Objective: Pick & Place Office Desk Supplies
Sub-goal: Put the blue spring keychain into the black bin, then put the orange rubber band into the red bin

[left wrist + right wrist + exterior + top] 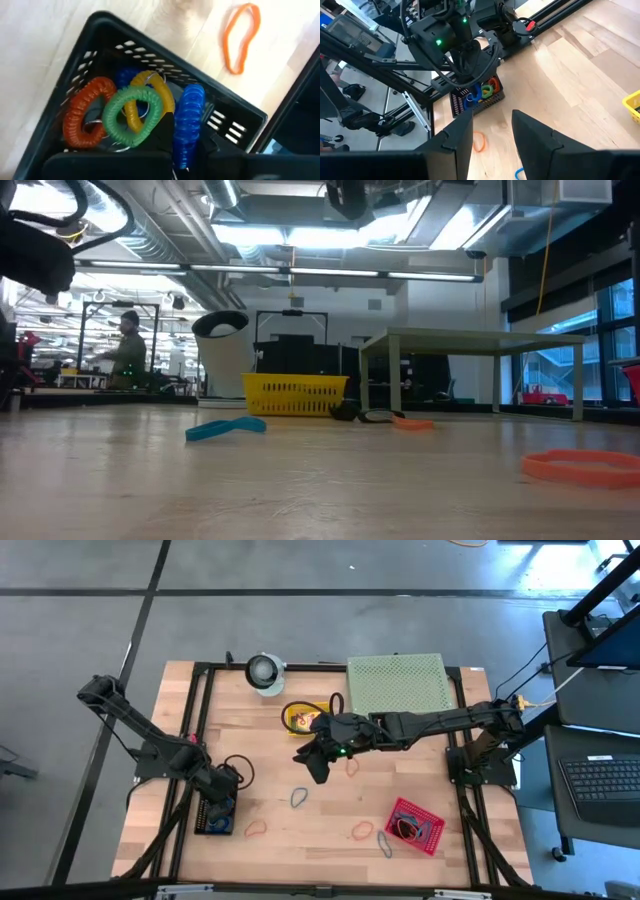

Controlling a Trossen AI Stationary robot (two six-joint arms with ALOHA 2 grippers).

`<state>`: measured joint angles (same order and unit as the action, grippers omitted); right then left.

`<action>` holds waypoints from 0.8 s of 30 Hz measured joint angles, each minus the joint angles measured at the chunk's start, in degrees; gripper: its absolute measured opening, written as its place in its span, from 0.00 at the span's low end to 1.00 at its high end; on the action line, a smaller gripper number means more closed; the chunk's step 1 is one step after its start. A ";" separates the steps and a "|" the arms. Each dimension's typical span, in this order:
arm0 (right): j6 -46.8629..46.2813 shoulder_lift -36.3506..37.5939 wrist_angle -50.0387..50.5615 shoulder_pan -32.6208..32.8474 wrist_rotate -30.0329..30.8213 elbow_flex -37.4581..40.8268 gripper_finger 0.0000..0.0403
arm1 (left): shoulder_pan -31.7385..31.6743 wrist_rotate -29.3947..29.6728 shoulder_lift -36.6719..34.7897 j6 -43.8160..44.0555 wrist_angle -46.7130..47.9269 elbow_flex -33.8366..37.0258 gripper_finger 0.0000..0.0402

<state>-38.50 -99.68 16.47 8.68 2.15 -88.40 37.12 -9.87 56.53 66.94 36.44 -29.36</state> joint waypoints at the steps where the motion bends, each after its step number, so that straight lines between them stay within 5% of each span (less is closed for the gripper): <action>1: 0.00 0.00 0.00 0.02 0.00 0.00 0.34 | 0.03 0.05 0.00 0.00 -0.46 0.00 0.07; 13: -0.27 0.00 0.00 0.03 0.00 0.00 0.34 | -0.03 -7.20 0.00 -2.29 -0.57 0.00 0.37; 19: -0.31 0.00 0.00 0.03 -0.22 0.00 0.34 | -0.90 -10.76 -1.83 -2.54 -3.64 -0.58 0.40; 24: -0.48 0.00 0.00 0.03 -0.64 0.00 0.34 | -2.37 -8.03 -5.73 -3.85 -3.66 -4.06 0.36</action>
<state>-38.99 -99.68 16.47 8.71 1.51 -88.40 34.75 -17.90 50.80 63.09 32.78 -33.42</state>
